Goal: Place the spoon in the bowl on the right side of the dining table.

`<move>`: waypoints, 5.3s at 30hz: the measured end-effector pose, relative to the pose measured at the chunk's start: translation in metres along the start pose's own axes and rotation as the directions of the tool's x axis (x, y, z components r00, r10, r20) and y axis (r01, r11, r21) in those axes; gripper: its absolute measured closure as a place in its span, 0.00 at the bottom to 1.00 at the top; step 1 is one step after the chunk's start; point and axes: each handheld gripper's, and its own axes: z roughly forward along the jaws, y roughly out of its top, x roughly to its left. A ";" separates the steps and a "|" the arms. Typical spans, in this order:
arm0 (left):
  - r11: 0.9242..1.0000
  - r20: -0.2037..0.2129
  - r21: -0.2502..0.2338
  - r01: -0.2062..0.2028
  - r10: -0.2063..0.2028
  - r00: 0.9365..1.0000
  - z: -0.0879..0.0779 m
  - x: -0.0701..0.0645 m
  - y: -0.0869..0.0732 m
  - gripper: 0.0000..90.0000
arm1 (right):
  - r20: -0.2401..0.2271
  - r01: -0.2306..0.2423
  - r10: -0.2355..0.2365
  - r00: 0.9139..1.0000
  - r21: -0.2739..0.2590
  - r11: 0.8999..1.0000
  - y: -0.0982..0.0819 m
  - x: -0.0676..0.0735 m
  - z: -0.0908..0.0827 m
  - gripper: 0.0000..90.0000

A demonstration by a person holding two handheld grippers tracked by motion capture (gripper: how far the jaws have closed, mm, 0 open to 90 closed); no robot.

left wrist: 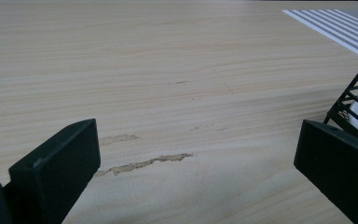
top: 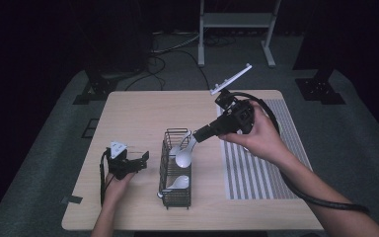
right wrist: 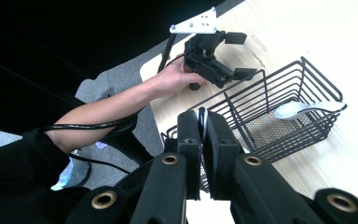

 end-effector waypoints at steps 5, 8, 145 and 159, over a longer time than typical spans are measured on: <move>1.000 0.000 0.001 0.000 0.000 1.000 0.000 0.000 0.000 0.00 | 0.004 -0.005 0.005 1.000 -0.008 1.000 -0.002 -0.002 -0.005 0.95; 1.000 0.000 0.001 0.001 -0.001 1.000 0.000 0.000 0.000 0.00 | 0.005 -0.011 0.011 1.000 -0.009 1.000 -0.003 -0.003 -0.007 0.95; 1.000 -0.002 -0.004 -0.001 0.001 1.000 0.000 0.000 0.000 0.00 | 0.115 -0.269 0.283 0.952 -0.125 0.955 -0.084 -0.096 -0.076 0.95; 1.000 -0.001 -0.002 0.002 -0.002 1.000 0.000 0.000 0.000 0.00 | 0.128 -0.301 0.318 0.939 -0.138 0.944 -0.089 -0.107 -0.081 0.95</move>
